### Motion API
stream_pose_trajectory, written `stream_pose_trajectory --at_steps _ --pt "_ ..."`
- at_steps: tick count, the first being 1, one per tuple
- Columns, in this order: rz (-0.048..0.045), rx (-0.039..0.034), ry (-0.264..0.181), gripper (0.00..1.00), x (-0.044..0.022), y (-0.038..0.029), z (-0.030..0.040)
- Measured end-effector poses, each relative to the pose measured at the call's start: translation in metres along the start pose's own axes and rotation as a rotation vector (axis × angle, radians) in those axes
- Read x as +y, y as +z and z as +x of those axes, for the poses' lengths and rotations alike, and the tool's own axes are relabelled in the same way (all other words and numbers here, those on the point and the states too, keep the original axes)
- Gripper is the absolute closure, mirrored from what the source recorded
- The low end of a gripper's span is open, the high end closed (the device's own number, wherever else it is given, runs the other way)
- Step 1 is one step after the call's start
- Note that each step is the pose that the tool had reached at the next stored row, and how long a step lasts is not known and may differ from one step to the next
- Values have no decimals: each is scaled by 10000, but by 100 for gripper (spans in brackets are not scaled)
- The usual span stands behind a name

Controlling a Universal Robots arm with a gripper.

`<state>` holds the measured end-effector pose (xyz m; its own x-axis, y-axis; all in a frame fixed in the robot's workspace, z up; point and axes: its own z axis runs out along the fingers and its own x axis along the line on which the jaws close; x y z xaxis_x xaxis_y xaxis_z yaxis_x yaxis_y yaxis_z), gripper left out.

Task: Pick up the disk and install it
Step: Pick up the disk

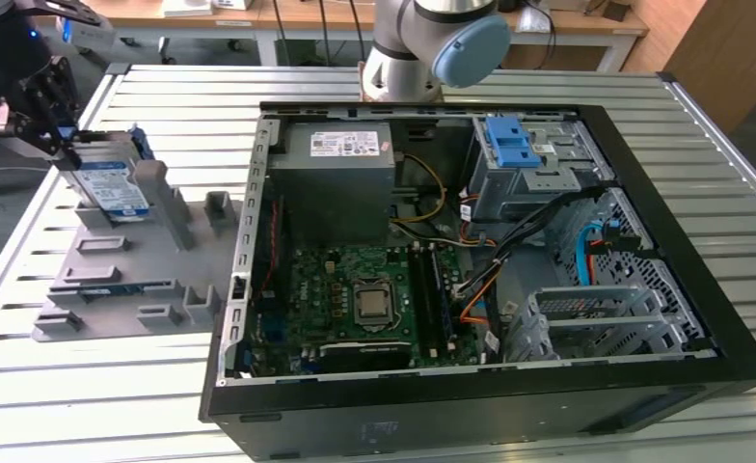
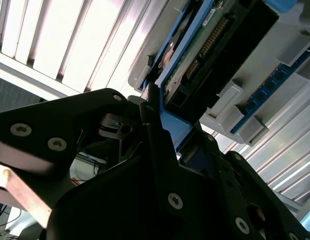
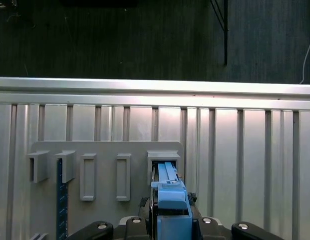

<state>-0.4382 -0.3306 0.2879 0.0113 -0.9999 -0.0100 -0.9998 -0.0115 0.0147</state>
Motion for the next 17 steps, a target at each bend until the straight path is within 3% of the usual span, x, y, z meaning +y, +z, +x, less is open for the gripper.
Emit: stream_pose_trajectory --at_steps 9,11,12,17 --pt "0 2 0 63 0 0 3" --pt "2 1 -1 62 0 0 3" --pt "2 0 0 56 1 -2 3" --pt "3 1 -1 56 0 -20 3"
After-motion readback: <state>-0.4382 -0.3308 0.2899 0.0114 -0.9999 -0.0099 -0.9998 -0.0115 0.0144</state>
